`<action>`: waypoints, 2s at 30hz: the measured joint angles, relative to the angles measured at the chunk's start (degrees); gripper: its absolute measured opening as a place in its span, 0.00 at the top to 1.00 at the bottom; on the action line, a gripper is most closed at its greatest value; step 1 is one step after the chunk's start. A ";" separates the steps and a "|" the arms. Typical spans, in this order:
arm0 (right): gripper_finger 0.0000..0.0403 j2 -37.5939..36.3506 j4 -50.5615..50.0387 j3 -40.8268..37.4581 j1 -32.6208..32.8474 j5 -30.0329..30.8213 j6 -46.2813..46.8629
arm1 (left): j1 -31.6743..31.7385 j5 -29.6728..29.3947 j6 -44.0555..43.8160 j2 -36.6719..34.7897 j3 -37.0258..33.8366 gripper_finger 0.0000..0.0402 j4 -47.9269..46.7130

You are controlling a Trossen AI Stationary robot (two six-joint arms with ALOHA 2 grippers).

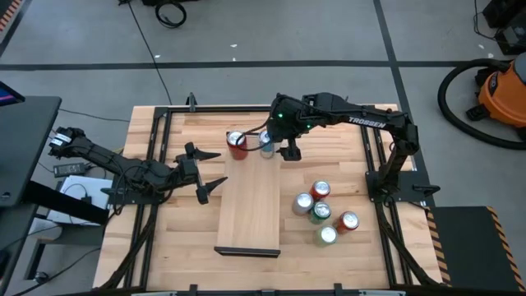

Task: Place canned beverage on shelf
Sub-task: Put the pink soda can on the shelf

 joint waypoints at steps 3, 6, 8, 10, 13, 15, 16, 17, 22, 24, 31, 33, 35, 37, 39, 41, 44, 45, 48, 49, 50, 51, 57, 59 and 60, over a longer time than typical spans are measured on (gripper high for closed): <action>0.01 -0.36 -0.39 0.00 0.58 2.18 0.76 | 0.01 0.02 -0.19 0.00 0.00 0.03 0.00; 0.01 -0.75 -1.41 0.00 0.63 3.69 1.81 | 0.01 0.01 -0.27 0.00 0.00 0.03 0.00; 0.01 -1.18 -2.66 0.00 0.61 3.92 2.74 | 0.01 0.01 -0.30 0.00 0.00 0.03 0.00; 0.01 -1.72 -3.59 0.00 0.57 4.10 4.17 | 0.00 0.01 -0.33 0.00 0.00 0.03 -0.01; 0.01 -2.44 -5.23 0.00 0.59 6.03 6.70 | -0.01 0.00 -0.43 0.00 0.00 0.03 -0.07; 0.01 -2.66 -6.65 0.00 0.84 7.77 8.68 | 0.01 0.00 -0.45 0.00 0.00 0.03 -0.20; 0.01 -2.75 -7.18 0.00 0.97 8.41 9.81 | 0.00 0.02 -0.45 0.00 0.00 0.03 -0.22; 0.01 -2.87 -8.06 0.00 1.19 9.09 11.11 | 0.01 0.00 -0.45 0.00 0.00 0.03 -0.20; 0.02 -3.04 -12.57 -0.20 4.13 11.59 16.87 | 0.01 0.01 -0.89 0.00 0.00 0.03 -0.30; 0.03 -3.06 -12.67 -1.16 6.09 13.03 18.22 | 0.01 0.01 -1.75 0.00 0.00 0.03 -0.48; 0.04 -3.04 -12.00 -6.68 13.56 14.37 21.99 | 0.00 0.02 -3.65 0.01 0.02 0.03 -1.03; 0.04 -3.04 -10.77 -8.26 15.51 13.43 23.01 | 0.01 0.02 -4.38 0.02 0.02 0.03 -1.07; 0.04 -3.02 -9.32 -9.44 17.57 11.45 24.09 | 0.01 0.02 -4.69 0.01 0.02 0.03 -1.03; 0.04 -3.02 -6.86 -10.71 19.89 9.98 24.56 | 0.01 0.02 -4.73 0.01 0.02 0.03 -1.07; 0.04 -3.02 -3.97 -12.36 22.15 9.86 24.70 | 0.01 0.02 -4.76 0.02 0.02 0.03 -1.03; 0.04 -3.02 -2.83 -13.76 23.95 9.92 24.93 | 0.00 0.02 -4.79 0.00 0.01 0.03 -1.04; 0.04 -2.94 -0.05 -16.35 25.63 10.06 26.31 | 0.01 0.02 -5.44 0.00 0.02 0.03 -0.99; 0.04 -2.87 0.38 -17.22 25.97 9.91 27.01 | 0.00 0.02 -5.60 0.01 0.01 0.03 -1.01; 0.04 -2.80 0.53 -19.12 26.54 9.86 29.53 | 0.01 0.02 -5.98 0.00 0.02 0.03 -1.01; 0.04 -2.80 0.68 -19.73 26.62 9.83 30.35 | 0.01 0.02 -5.98 0.00 0.02 0.03 -1.01; 0.04 -2.80 0.61 -20.34 26.62 9.67 31.24 | 0.01 0.02 -5.98 0.00 0.02 0.03 -1.01; 0.04 -2.80 0.60 -20.91 26.69 9.32 31.77 | 0.01 0.02 -5.98 0.00 0.02 0.03 -1.01; 0.02 -2.82 3.37 -25.51 27.61 8.15 33.12 | 0.01 0.02 -5.98 0.01 0.02 0.03 -1.01; 0.02 -2.82 4.11 -26.53 27.91 8.13 33.46 | 0.01 0.02 -6.02 0.00 0.02 0.03 -1.01; 0.02 -2.82 4.35 -27.08 28.00 8.19 33.65 | 0.01 0.02 -6.02 0.00 0.02 0.03 -1.01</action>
